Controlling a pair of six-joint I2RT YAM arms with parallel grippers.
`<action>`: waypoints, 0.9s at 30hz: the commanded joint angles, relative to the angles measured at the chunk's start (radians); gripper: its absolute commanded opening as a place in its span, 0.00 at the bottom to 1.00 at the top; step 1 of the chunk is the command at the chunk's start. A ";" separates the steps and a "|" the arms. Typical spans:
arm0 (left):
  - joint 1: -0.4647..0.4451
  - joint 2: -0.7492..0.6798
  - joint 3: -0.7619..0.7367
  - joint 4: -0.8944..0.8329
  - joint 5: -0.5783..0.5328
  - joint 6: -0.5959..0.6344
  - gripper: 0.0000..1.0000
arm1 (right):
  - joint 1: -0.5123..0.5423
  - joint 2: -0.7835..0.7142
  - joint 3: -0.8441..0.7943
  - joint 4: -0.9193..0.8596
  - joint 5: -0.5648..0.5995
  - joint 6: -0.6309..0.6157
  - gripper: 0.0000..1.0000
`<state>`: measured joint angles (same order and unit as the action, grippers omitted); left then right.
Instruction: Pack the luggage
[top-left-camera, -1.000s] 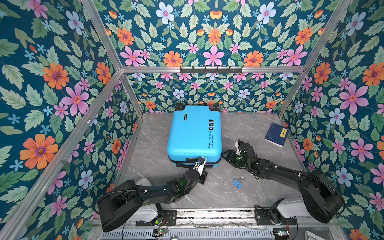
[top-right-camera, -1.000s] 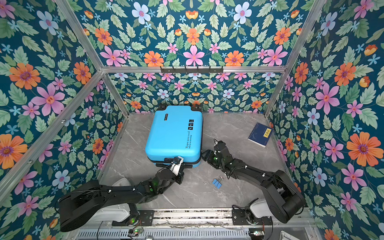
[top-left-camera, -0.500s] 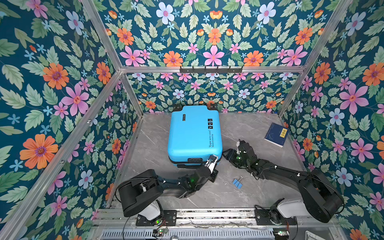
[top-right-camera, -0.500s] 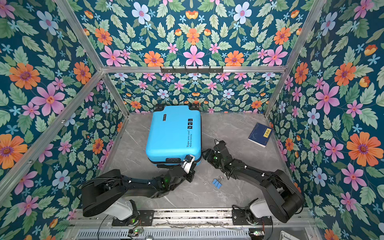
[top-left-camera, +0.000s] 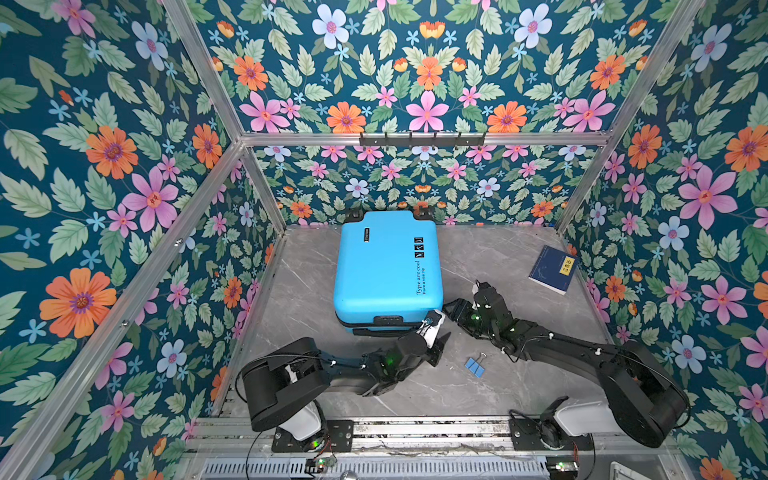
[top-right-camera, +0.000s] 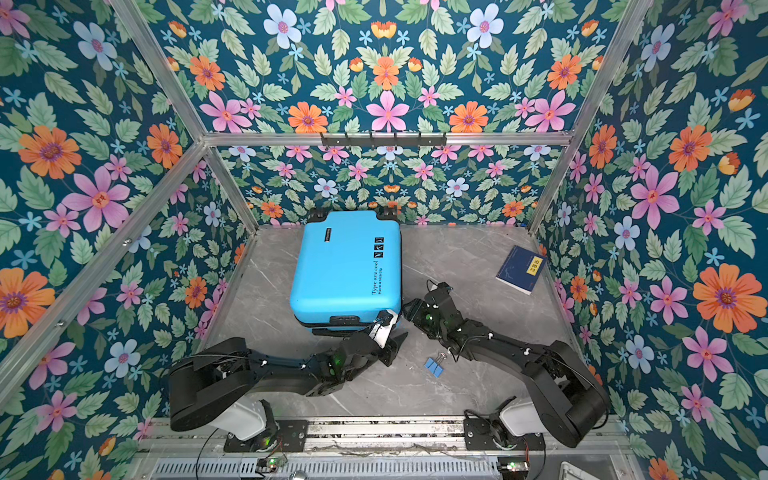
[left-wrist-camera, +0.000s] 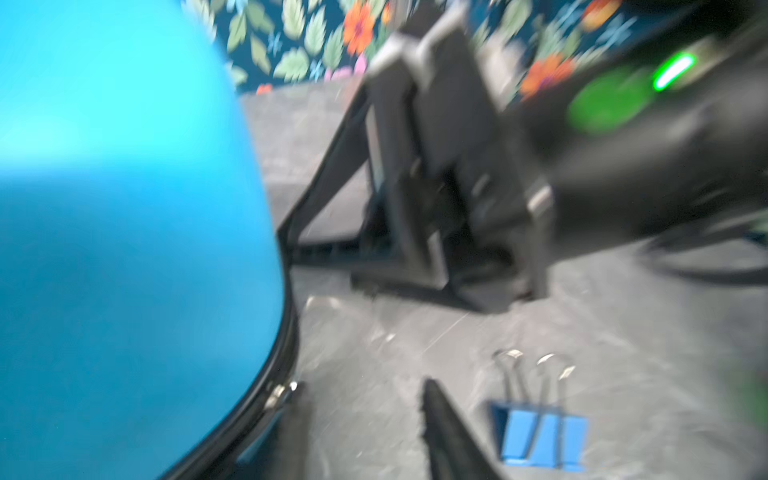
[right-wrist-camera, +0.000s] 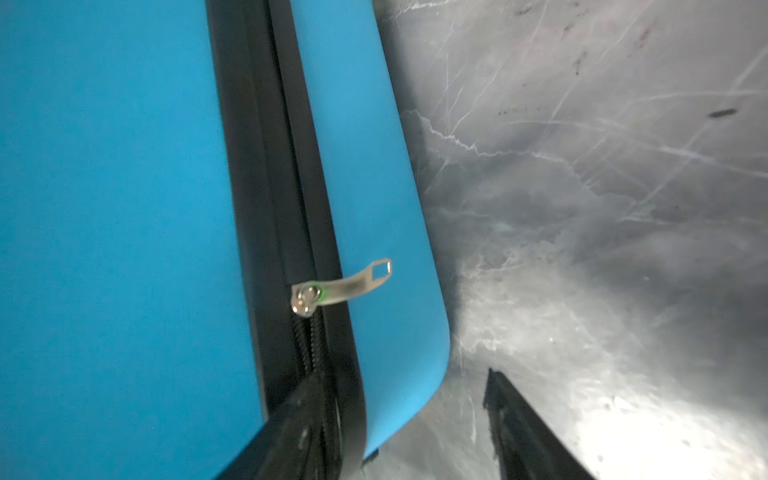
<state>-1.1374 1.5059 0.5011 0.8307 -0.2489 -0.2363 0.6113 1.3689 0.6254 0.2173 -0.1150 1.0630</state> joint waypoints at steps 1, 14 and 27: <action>0.002 -0.069 -0.031 0.004 -0.023 -0.021 0.61 | -0.012 -0.027 0.015 -0.036 -0.030 -0.057 0.72; -0.001 -0.514 -0.052 -0.568 -0.248 -0.152 0.63 | -0.081 -0.184 -0.041 -0.177 -0.021 -0.220 0.78; 0.318 -0.691 0.008 -0.905 -0.244 -0.339 0.84 | 0.075 -0.246 -0.049 -0.184 -0.064 -0.538 0.73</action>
<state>-0.8886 0.8337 0.5030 -0.0090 -0.5640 -0.5346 0.6472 1.1099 0.5682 0.0212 -0.1879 0.6189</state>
